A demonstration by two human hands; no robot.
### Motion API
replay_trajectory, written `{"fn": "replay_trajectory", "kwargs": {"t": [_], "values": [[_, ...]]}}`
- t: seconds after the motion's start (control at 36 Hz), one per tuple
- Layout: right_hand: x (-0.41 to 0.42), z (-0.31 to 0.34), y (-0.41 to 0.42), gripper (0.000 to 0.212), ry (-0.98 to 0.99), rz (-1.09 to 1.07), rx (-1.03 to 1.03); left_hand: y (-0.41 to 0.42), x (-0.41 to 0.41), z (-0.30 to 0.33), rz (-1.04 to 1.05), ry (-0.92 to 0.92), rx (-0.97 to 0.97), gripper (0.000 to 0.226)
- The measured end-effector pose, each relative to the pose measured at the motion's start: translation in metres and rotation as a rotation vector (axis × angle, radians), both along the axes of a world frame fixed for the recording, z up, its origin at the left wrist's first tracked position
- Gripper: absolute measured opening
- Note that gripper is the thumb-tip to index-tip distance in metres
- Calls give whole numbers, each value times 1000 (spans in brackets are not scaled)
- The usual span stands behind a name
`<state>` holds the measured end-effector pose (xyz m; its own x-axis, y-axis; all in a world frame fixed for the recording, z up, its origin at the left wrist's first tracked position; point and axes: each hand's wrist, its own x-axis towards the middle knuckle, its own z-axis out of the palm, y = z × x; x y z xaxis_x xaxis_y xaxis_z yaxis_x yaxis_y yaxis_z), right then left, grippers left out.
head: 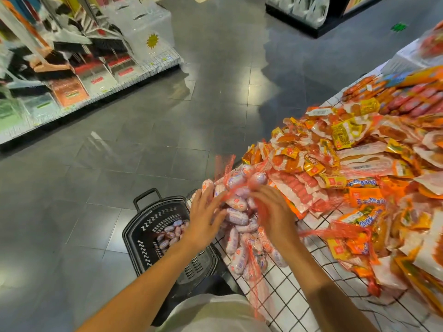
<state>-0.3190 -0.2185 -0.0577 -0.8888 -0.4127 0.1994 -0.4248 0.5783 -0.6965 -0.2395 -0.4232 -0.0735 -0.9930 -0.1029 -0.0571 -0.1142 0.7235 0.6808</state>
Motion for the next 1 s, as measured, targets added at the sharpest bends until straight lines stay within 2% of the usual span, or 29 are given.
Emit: {"fn": "replay_trajectory", "kwargs": {"t": [0.08, 0.14, 0.22, 0.28, 0.39, 0.5, 0.58, 0.78, 0.89, 1.0], "values": [[19, -15, 3, 92, -99, 147, 226, 0, 5, -10, -106, -71, -205, 66], [29, -21, 9, 99, -88, 146, 281, -2, 7, -13, -124, -114, -280, 71], [37, -20, 15, 92, -129, 129, 312, -5, 4, -15, -159, -189, -365, 73], [42, -15, 16, 87, -143, 133, 318, -8, 1, -16, -182, -232, -355, 73], [53, 5, 12, 62, -165, 79, 243, -13, 1, -12, -180, -212, -234, 70], [67, 28, 3, 55, -142, 7, 130, -23, 17, 0, -156, -78, -66, 66], [76, 39, -4, 47, -132, -12, 35, -35, 40, 6, -122, -81, -20, 67], [98, 41, -51, 45, -137, 206, -53, -81, 120, 3, 23, -145, -52, 65], [119, 25, -92, 49, -224, 370, 56, -110, 182, -4, 129, -133, -61, 65], [146, 8, -141, 51, -304, 490, 150, -135, 241, -12, 248, -220, -51, 65]]}}
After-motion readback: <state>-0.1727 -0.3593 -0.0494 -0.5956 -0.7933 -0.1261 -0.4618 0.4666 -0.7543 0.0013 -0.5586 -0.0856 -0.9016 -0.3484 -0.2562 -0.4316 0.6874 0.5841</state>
